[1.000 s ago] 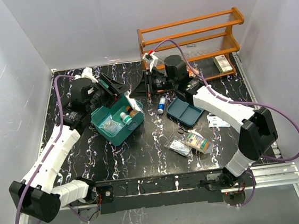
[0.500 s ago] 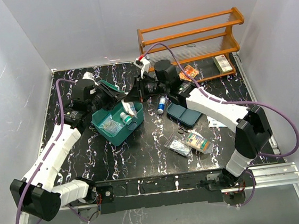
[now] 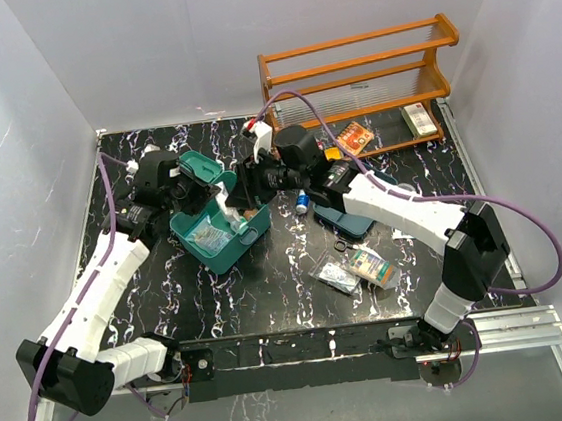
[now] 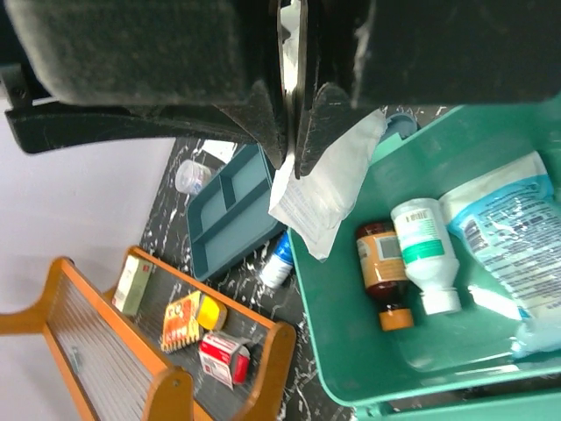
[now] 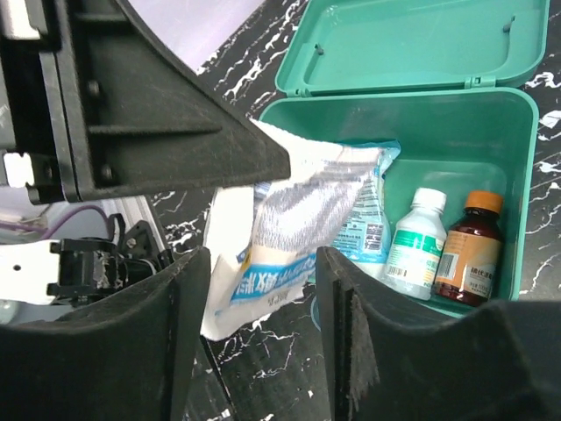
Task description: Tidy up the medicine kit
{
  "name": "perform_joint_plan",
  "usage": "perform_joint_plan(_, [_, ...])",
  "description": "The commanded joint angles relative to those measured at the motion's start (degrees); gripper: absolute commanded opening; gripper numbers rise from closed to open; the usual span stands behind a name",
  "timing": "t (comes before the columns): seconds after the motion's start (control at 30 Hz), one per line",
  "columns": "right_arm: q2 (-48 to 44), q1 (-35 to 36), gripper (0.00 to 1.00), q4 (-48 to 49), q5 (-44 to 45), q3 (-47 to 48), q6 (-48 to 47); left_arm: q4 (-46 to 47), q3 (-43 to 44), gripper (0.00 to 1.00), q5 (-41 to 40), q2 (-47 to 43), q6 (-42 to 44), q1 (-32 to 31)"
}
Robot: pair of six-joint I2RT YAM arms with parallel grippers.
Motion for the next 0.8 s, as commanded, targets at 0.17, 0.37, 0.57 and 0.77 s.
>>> perform_joint_plan(0.17, [1.1, 7.2, 0.57, -4.7, 14.2, 7.2, -3.6, -8.7, 3.5, 0.00, -10.5, -1.6, -4.7, 0.4])
perform_joint_plan(0.37, [5.9, 9.6, 0.54, -4.8, 17.6, 11.3, -3.8, -8.8, 3.5, 0.00, -10.9, -1.4, -6.1, 0.5])
perform_joint_plan(0.57, [9.8, 10.3, 0.42, -5.4, 22.0, 13.6, -3.5, -9.1, 3.6, 0.01, -10.8, -1.4, -6.7, 0.9])
perform_joint_plan(0.77, [9.6, 10.3, 0.12, -4.6, 22.8, 13.3, -2.9, -10.0, 3.7, 0.20, -12.4, -2.1, -6.2, 1.4])
